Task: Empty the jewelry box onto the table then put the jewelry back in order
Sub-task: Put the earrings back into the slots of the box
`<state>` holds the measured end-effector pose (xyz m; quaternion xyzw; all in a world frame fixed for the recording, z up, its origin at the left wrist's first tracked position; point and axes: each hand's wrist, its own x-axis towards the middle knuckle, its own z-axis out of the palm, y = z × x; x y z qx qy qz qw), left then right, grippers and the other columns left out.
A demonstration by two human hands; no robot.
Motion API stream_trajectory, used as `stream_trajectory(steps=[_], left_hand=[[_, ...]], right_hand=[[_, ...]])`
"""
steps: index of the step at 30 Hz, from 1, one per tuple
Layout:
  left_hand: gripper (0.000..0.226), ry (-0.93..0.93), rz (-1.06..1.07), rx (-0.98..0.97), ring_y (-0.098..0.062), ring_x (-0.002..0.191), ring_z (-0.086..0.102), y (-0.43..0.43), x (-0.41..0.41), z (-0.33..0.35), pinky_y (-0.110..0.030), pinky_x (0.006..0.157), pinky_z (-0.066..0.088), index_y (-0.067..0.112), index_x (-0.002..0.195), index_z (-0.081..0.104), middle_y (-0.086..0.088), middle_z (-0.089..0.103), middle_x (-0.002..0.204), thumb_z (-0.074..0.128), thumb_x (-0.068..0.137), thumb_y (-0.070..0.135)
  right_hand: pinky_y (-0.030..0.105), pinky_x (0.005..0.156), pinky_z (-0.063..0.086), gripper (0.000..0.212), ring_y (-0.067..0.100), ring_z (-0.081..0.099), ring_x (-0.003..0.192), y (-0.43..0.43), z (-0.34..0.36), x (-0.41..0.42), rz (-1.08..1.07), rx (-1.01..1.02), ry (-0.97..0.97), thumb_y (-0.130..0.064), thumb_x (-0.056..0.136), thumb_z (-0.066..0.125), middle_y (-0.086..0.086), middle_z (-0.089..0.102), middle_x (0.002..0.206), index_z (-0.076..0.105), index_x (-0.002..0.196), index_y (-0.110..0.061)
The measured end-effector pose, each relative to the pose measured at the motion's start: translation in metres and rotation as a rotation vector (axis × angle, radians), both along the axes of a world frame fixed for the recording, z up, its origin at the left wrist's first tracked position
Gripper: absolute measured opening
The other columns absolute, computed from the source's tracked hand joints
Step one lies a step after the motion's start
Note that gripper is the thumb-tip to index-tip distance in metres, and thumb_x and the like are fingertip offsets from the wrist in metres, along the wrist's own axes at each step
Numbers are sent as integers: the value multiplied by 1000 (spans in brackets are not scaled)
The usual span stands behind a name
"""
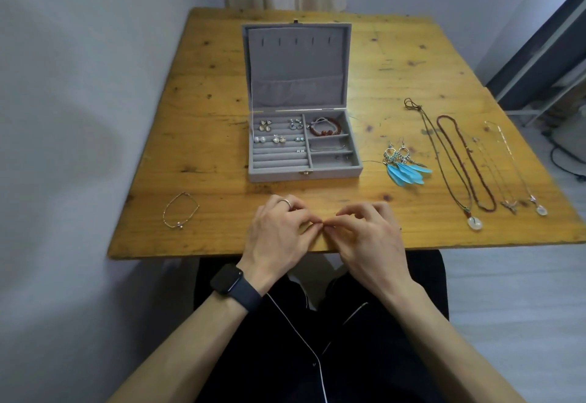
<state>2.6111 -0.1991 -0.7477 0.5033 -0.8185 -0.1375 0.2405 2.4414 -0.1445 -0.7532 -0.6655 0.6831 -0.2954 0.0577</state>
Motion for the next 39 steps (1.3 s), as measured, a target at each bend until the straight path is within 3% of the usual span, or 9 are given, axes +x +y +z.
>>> stream_trajectory(steps=[6,11,16,20,24,29,35,39], left_hand=[[10,85,-8,113,-11,95,54,-11,6,5,-38,81,50,33,91,76,15,65,94,71,88,40],[10,231,80,152,-11,93,59,-48,20,26,-31,79,50,28,94,77,13,67,96,69,92,33],[11,239,190,152,-13,87,60,-96,33,35,-37,75,54,30,95,76,9,64,92,67,92,37],[12,130,214,213,-17,89,58,-118,31,34,-35,76,52,34,93,77,8,57,85,68,90,41],[14,55,221,248,-22,96,56,-129,27,29,-43,82,52,39,91,77,5,61,89,67,88,48],[17,11,238,237,-22,95,58,-135,23,29,-39,82,52,37,92,77,4,59,90,68,86,49],[19,-17,261,229,-19,96,57,-135,20,27,-39,81,53,37,94,73,7,60,92,67,87,53],[22,91,303,268,-18,89,58,-137,22,24,-40,73,55,35,87,57,14,58,80,73,82,48]], right_hand=[[42,74,49,6,23,48,91,-9,4,-2,28,10,39,-36,86,75,-8,67,94,76,90,-32],[25,78,38,6,17,51,95,-38,19,-5,37,-22,-123,-35,90,72,-11,68,94,74,95,-33],[17,76,32,8,16,53,94,-86,31,3,67,-46,-172,-32,90,72,-7,67,95,77,96,-29],[32,82,45,12,21,56,98,-123,30,14,49,-8,-213,-34,90,71,-3,66,99,78,98,-27],[32,83,40,16,21,47,102,-145,27,22,34,56,-121,-37,93,67,-3,63,103,78,100,-28],[44,91,42,14,25,44,113,-152,23,26,54,102,-53,-38,91,67,-5,65,111,78,98,-31],[45,94,41,14,25,42,118,-161,24,27,80,119,-43,-40,90,69,-8,66,113,79,98,-33],[42,96,38,15,24,40,120,-167,29,29,78,184,-21,-45,88,69,-11,64,115,78,97,-37]])
